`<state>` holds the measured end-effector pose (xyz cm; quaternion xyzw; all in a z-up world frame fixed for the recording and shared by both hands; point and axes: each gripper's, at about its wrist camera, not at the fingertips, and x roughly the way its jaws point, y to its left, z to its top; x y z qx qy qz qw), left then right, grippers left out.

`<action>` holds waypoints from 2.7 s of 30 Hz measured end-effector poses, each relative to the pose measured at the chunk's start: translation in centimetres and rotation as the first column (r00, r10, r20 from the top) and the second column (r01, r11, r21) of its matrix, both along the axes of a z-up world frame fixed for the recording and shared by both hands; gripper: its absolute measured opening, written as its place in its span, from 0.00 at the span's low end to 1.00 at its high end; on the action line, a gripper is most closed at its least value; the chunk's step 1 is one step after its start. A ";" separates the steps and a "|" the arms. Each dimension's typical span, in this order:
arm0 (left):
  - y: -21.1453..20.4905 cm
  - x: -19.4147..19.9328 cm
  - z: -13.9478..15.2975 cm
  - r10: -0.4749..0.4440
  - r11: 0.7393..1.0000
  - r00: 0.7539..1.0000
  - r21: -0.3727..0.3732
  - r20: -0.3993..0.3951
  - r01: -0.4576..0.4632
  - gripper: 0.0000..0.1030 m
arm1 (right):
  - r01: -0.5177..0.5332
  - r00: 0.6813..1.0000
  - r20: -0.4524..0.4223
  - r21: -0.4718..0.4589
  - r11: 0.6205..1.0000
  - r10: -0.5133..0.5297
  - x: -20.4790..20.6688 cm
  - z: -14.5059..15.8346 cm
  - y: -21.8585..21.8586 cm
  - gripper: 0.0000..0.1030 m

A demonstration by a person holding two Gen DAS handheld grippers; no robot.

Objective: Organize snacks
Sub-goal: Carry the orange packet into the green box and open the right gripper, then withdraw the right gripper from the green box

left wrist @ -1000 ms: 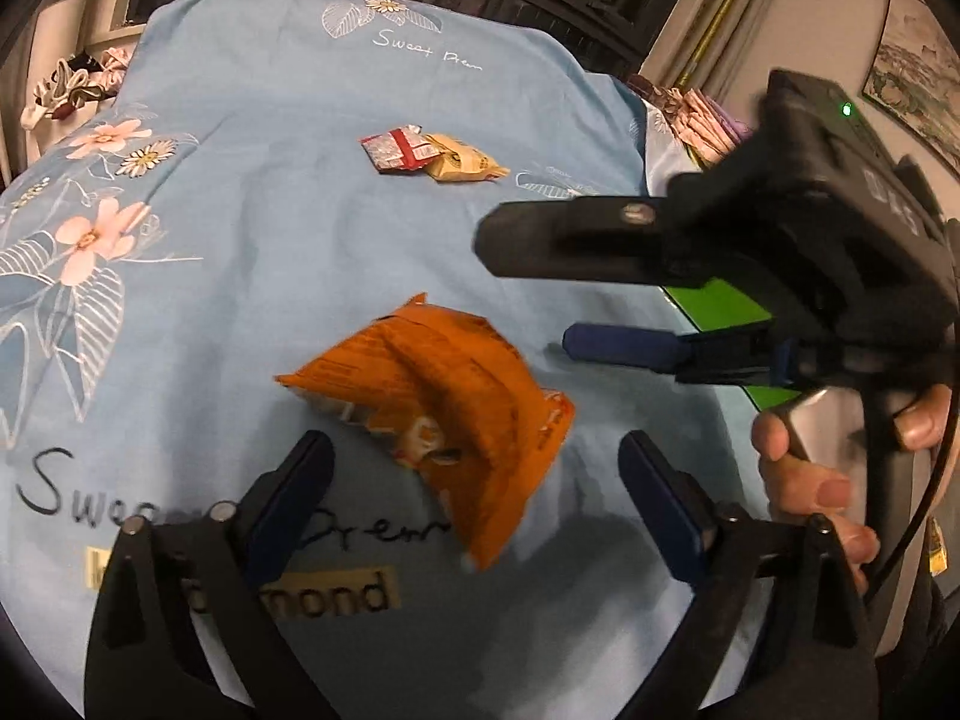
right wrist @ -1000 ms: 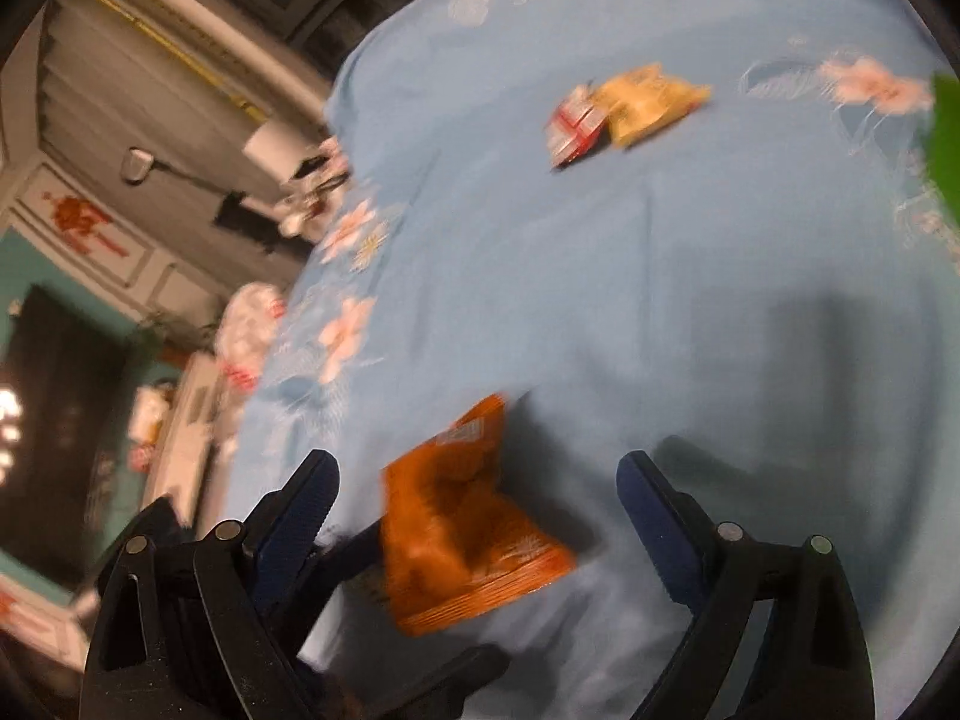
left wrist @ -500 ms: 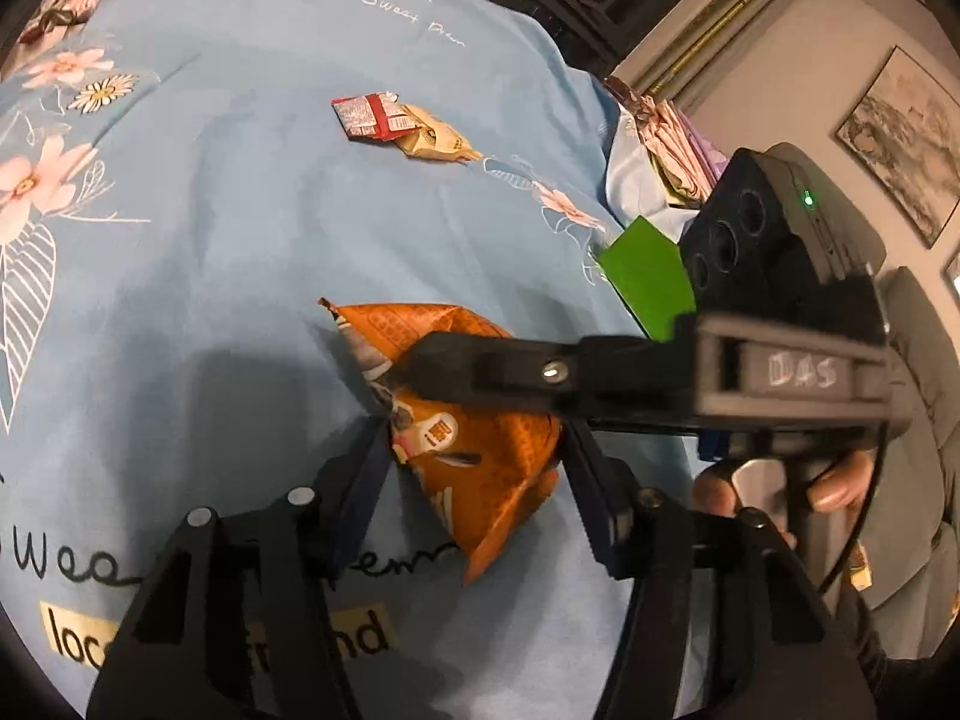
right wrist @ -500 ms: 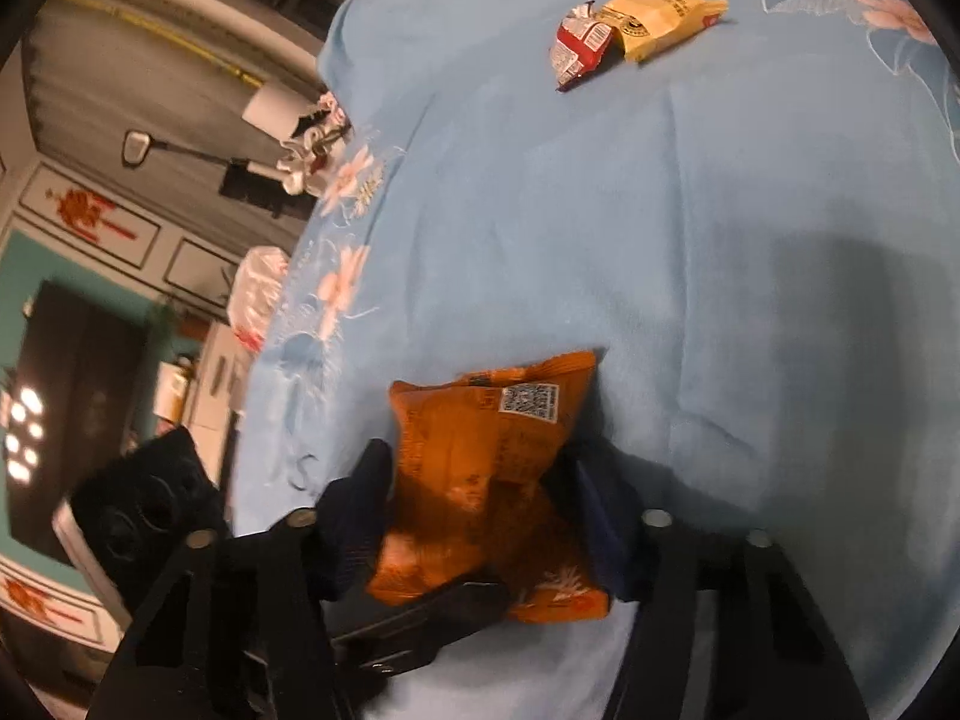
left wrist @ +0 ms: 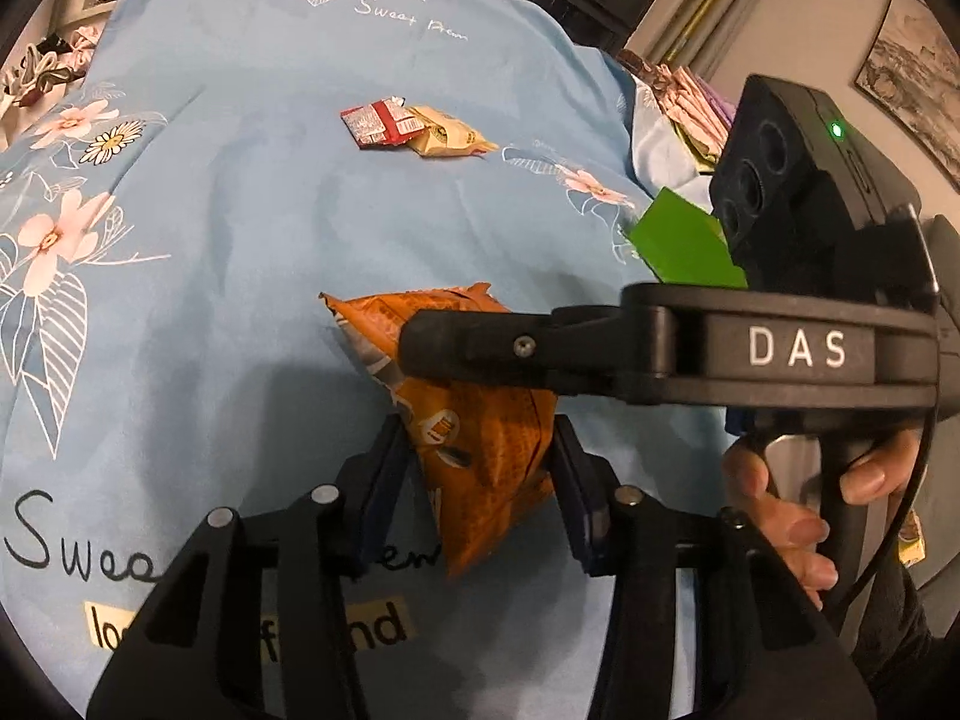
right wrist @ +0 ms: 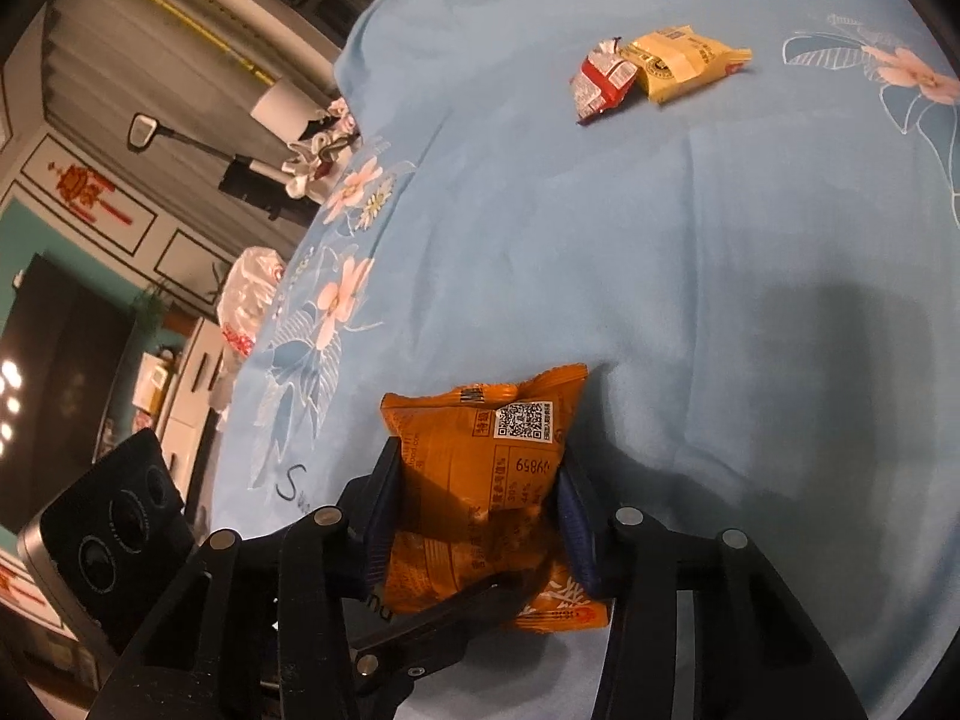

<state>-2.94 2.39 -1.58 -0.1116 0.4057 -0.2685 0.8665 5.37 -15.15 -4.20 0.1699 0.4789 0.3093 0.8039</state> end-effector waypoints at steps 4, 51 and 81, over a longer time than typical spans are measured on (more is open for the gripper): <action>-0.5 -0.3 0.8 -0.006 1.000 1.000 0.013 0.021 0.006 0.45 | 0.003 1.000 0.025 0.006 1.000 -0.003 -0.4 0.7 -0.4 0.46; -32.1 -0.8 8.0 -0.381 0.902 0.884 0.319 0.271 0.291 1.00 | 0.778 0.610 0.076 0.134 0.614 -0.789 -10.1 6.3 -35.0 0.73; -6.0 -3.0 9.2 0.077 0.975 0.905 0.156 0.418 -0.155 1.00 | 0.443 0.867 0.224 0.061 0.895 -0.444 -1.8 9.7 -15.3 1.00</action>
